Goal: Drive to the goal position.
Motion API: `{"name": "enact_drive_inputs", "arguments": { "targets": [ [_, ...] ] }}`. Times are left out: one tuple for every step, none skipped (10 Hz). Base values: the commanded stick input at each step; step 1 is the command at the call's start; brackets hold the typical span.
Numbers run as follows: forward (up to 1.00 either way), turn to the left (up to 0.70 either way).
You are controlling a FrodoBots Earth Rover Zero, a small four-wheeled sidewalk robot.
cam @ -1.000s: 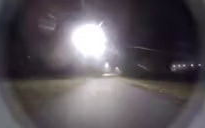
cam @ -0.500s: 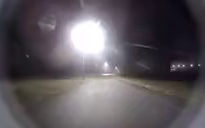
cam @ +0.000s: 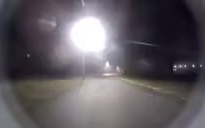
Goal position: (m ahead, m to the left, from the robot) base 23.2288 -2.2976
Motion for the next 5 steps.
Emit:
{"name": "enact_drive_inputs", "arguments": {
  "targets": [
    [1.00, 0.06],
    [1.00, 0.06],
    [1.00, 0.06],
    [1.00, 0.06],
    [1.00, 0.06]
  ]
}}
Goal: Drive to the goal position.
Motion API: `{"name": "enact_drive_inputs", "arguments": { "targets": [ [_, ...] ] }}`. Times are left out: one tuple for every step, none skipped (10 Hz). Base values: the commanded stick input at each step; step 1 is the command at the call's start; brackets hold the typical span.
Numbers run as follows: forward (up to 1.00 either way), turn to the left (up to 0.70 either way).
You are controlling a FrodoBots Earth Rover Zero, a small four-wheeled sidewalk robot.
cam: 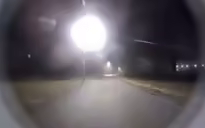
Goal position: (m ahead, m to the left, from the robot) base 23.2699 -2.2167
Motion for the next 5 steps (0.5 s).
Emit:
{"name": "enact_drive_inputs", "arguments": {
  "targets": [
    [1.00, 0.06],
    [1.00, 0.07],
    [1.00, 0.06],
    [1.00, 0.06],
    [1.00, 0.06]
  ]
}}
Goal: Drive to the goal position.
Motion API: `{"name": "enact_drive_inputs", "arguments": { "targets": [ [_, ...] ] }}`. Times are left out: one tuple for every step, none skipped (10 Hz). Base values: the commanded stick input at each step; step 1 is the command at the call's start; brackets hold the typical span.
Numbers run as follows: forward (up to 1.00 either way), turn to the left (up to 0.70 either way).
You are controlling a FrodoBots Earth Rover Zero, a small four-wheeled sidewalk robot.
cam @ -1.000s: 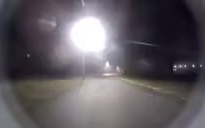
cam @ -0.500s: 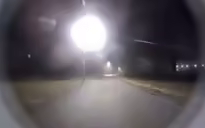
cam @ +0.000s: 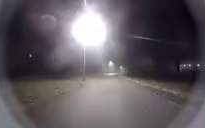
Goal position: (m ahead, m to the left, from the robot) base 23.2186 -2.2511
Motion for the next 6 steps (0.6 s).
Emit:
{"name": "enact_drive_inputs", "arguments": {
  "targets": [
    [1.00, 0.06],
    [1.00, 0.05],
    [1.00, 0.04],
    [1.00, 0.04],
    [1.00, 0.04],
    [1.00, 0.04]
  ]
}}
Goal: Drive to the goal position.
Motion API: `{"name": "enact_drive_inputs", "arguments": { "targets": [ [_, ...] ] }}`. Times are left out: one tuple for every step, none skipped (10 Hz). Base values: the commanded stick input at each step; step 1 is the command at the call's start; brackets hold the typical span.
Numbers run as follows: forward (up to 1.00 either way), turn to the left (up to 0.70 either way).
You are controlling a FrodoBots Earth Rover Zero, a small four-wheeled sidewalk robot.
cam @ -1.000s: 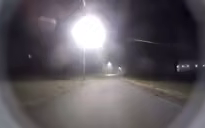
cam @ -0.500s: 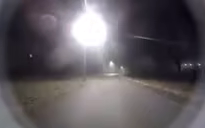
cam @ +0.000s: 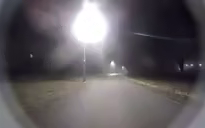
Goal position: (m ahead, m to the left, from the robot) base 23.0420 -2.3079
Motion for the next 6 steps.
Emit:
{"name": "enact_drive_inputs", "arguments": {
  "targets": [
    [1.00, 0.04],
    [1.00, 0.03],
    [1.00, 0.03],
    [1.00, 0.00],
    [1.00, 0.00],
    [1.00, 0.00]
  ]
}}
